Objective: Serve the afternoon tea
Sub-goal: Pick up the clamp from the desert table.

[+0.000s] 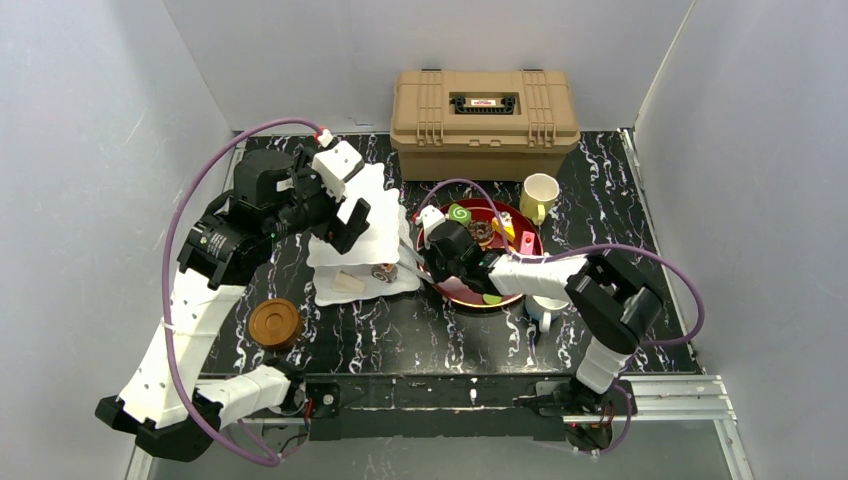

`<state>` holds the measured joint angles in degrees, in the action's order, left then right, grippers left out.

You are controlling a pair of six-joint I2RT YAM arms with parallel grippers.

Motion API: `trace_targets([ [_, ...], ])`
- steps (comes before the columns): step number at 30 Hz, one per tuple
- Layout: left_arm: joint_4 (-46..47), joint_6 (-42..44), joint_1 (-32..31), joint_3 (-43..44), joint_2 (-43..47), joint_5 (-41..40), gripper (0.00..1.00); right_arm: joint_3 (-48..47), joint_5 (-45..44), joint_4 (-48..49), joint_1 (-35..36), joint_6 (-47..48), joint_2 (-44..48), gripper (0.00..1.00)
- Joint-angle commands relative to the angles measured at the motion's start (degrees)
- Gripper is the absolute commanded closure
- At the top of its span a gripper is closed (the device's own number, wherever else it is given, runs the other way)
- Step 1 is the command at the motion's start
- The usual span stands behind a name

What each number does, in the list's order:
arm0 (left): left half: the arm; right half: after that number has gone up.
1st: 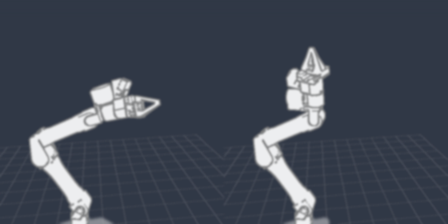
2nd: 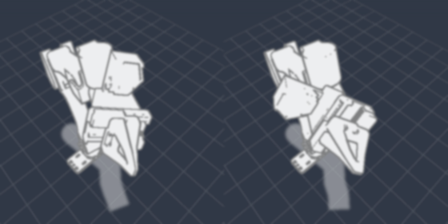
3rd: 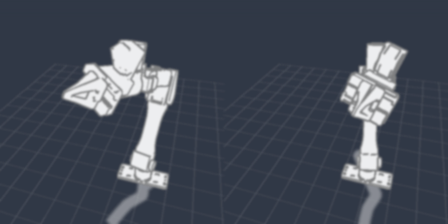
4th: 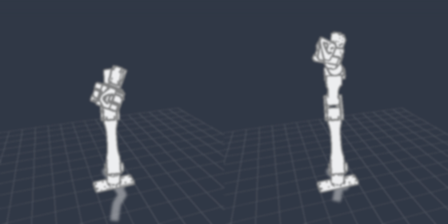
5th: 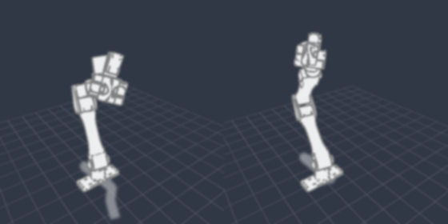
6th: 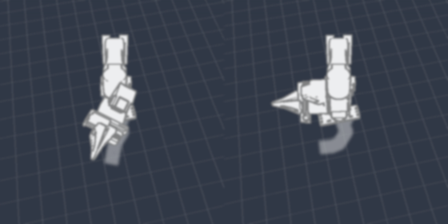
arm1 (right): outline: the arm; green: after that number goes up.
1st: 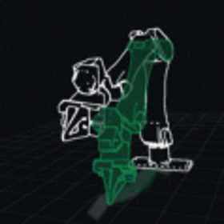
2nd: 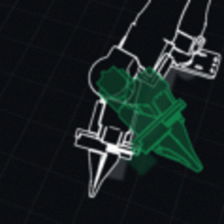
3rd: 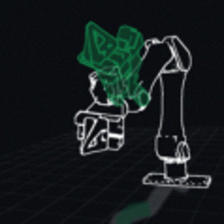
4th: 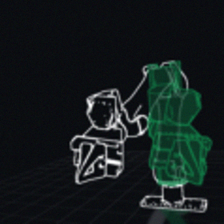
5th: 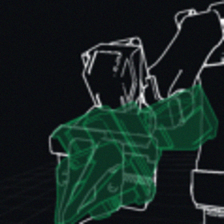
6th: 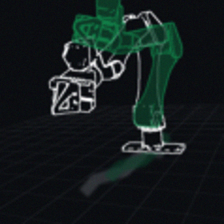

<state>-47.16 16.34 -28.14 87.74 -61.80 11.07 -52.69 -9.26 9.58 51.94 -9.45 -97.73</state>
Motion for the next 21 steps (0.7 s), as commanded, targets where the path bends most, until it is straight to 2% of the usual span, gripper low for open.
trace_targets([
  [1,-0.9,0.9,0.2,1.0,0.0,0.9,0.09,1.0,-1.5,0.8,0.2,0.7,3.6,0.98],
  [13,-1.2,0.3,0.2,1.1,0.0,2.7,0.11,4.3,-9.6,-0.9,0.2,4.3,15.2,0.99],
  [17,-1.3,0.2,0.2,0.9,0.0,3.0,0.11,4.3,-7.6,-2.3,0.2,5.8,15.8,0.99],
  [21,-1.0,-0.5,0.2,1.3,-0.3,3.2,0.11,3.0,-5.3,-3.5,0.2,5.9,12.5,0.99],
])
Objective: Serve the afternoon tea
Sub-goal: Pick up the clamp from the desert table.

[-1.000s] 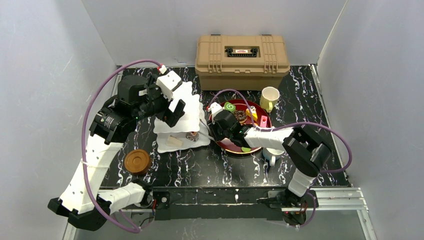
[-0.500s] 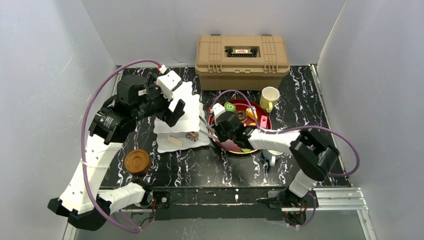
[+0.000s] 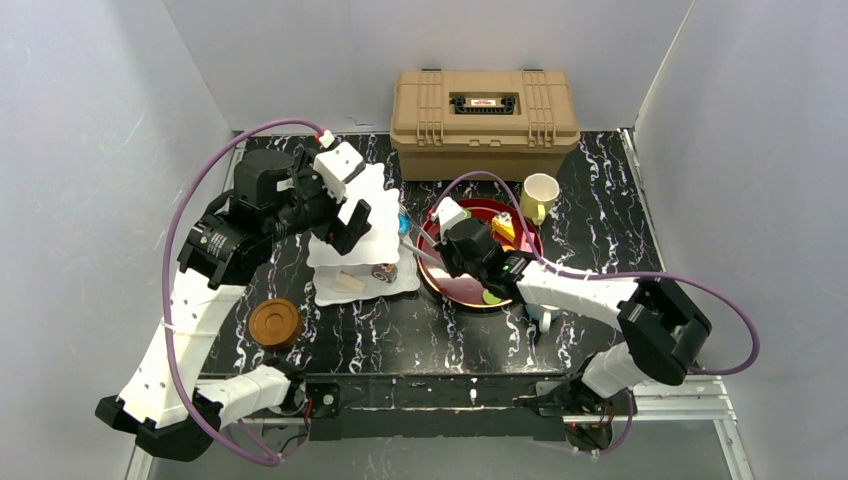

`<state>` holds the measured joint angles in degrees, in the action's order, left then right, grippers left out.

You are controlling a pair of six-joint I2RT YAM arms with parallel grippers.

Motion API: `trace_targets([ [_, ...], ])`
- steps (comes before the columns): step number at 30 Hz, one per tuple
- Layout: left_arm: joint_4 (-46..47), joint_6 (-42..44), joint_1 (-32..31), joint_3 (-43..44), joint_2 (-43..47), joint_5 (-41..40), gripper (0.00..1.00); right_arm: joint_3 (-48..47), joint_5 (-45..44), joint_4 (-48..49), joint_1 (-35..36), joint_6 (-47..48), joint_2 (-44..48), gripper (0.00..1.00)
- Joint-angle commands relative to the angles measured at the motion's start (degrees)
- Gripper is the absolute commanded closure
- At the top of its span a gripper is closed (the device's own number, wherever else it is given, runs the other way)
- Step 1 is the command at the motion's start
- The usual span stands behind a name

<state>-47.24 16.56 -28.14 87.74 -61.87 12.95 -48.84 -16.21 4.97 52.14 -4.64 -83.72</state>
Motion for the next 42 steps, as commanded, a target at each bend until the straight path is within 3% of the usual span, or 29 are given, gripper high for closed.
trace_targets([
  [1,-0.9,-0.9,0.2,1.5,-0.3,1.5,0.11,-0.9,2.4,1.4,0.0,0.8,-2.2,0.99],
  [26,-3.5,4.9,0.2,-4.8,1.4,4.7,0.20,6.5,-13.6,9.9,6.9,7.4,2.9,0.97],
  [34,-3.4,4.7,0.2,-4.0,0.9,6.9,0.20,7.4,-15.3,4.9,7.2,7.6,9.2,0.96],
  [42,-4.0,7.2,-0.1,-4.1,0.7,14.1,0.20,5.2,-13.2,-9.3,7.3,5.2,14.9,0.96],
])
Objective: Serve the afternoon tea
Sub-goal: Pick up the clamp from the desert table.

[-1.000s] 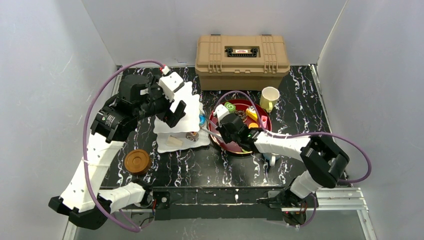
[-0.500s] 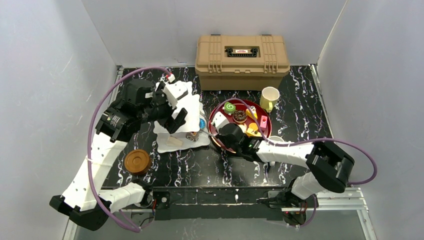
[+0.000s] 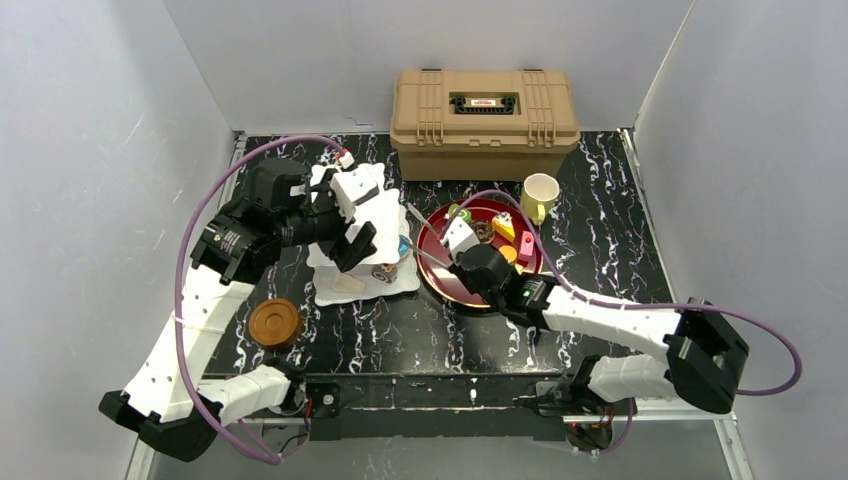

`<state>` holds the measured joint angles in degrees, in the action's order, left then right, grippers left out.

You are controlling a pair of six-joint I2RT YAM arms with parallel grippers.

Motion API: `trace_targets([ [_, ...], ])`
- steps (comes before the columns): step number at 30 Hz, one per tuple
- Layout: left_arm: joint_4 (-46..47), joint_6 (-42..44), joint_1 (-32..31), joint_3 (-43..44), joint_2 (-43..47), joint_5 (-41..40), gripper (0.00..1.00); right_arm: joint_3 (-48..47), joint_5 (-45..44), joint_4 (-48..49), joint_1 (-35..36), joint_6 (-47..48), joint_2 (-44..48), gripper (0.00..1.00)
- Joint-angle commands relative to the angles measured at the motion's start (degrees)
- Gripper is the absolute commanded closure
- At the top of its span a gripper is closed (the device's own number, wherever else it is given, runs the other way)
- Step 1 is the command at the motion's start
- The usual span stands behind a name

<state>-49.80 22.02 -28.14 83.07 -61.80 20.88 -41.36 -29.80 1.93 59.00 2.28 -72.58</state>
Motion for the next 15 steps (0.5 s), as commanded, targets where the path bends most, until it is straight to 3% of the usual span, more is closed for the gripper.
trace_targets([
  [1,-1.4,2.2,-0.3,0.4,0.6,7.8,0.20,-2.9,0.8,-8.7,0.5,-1.8,4.5,0.96],
  [9,-1.5,13.2,-3.5,-3.1,0.1,15.2,0.20,-10.6,-4.0,-28.3,0.5,-4.7,9.8,0.97],
  [15,3.5,23.0,-10.1,-6.1,0.5,13.2,0.24,-16.5,-0.9,-35.6,0.5,-5.8,12.0,0.98],
])
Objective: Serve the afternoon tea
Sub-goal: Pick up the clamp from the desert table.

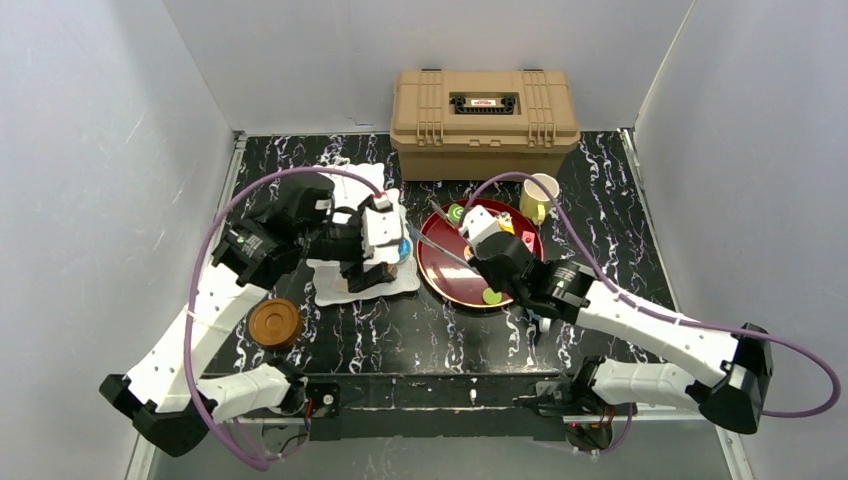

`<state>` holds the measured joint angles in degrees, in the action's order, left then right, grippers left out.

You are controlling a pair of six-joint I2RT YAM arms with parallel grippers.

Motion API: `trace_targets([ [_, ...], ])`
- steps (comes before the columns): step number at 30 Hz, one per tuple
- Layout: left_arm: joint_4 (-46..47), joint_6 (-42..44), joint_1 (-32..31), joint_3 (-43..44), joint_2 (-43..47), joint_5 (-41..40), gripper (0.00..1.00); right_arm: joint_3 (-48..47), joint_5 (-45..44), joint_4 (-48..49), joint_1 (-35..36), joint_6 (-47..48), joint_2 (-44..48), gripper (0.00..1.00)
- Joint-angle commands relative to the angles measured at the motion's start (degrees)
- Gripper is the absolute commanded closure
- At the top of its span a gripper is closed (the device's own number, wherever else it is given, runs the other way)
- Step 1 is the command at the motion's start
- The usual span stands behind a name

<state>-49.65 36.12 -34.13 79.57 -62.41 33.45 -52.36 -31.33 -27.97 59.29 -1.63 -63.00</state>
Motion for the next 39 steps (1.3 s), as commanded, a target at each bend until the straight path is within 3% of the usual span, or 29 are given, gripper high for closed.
trace_targets([
  [1,5.7,11.5,-5.8,-4.3,1.7,-0.9,0.24,-6.7,1.5,-6.6,0.2,-1.9,2.5,0.98],
  [8,23.0,29.0,-16.3,-14.2,3.8,-14.7,0.24,-16.3,6.9,-11.4,0.2,-3.3,1.9,0.98],
  [11,24.4,34.0,-18.1,-15.1,2.9,-17.4,0.27,-18.9,8.8,-13.0,0.2,-2.6,1.7,0.98],
  [14,24.4,33.9,-18.7,-13.4,0.9,-18.7,0.37,-20.5,11.0,-14.8,0.2,-0.9,1.5,0.98],
  [17,24.5,34.7,-19.3,-12.7,0.1,-19.4,0.39,-21.7,12.7,-17.5,0.2,0.2,1.3,0.98],
  [19,24.1,34.9,-19.6,-12.9,0.0,-19.7,0.39,-22.3,13.7,-18.6,0.2,0.4,1.6,0.98],
  [23,21.1,35.3,-20.4,-13.0,-0.5,-19.7,0.52,-24.1,14.2,-20.2,0.2,0.8,1.9,0.98],
  [31,10.5,31.7,-20.5,-7.2,-4.3,-17.5,0.63,-26.3,18.1,-22.3,0.2,4.6,3.1,0.96],
  [39,4.8,30.2,-20.5,-5.1,-5.4,-15.7,0.82,-28.5,18.7,-23.5,0.2,6.5,2.7,0.95],
])
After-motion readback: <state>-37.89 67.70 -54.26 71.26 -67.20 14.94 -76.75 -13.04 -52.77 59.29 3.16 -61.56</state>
